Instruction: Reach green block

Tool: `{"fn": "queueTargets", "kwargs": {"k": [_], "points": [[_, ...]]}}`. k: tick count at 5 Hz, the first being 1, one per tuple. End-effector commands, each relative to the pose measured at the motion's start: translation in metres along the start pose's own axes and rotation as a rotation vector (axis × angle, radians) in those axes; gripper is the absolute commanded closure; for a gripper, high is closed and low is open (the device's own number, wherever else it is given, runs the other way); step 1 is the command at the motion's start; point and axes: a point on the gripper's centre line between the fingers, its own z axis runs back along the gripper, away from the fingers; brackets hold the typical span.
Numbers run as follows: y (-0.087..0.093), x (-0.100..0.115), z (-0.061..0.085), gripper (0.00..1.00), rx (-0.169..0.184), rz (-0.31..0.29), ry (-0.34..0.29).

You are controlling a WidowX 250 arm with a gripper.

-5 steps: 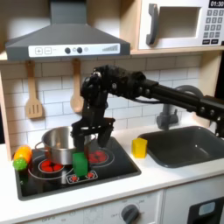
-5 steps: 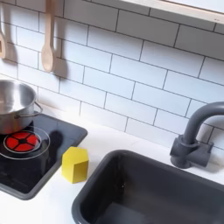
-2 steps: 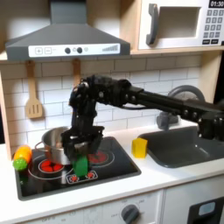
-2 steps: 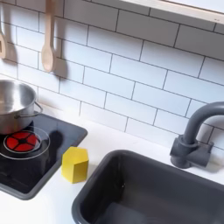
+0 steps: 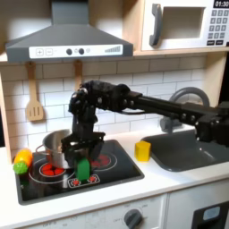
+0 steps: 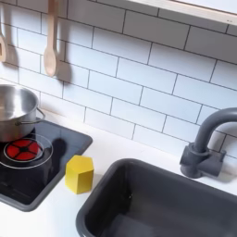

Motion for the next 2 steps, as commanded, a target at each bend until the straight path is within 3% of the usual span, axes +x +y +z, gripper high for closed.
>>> {"fn": "queueTargets", "kwargs": {"k": [1,2], "points": [[-0.0095,0.0059,-0.0099,0.00,-0.018,-0.011,0.010],[-0.0065,0.0078,-0.0153,0.00,-0.016,0.008,0.020]]}}
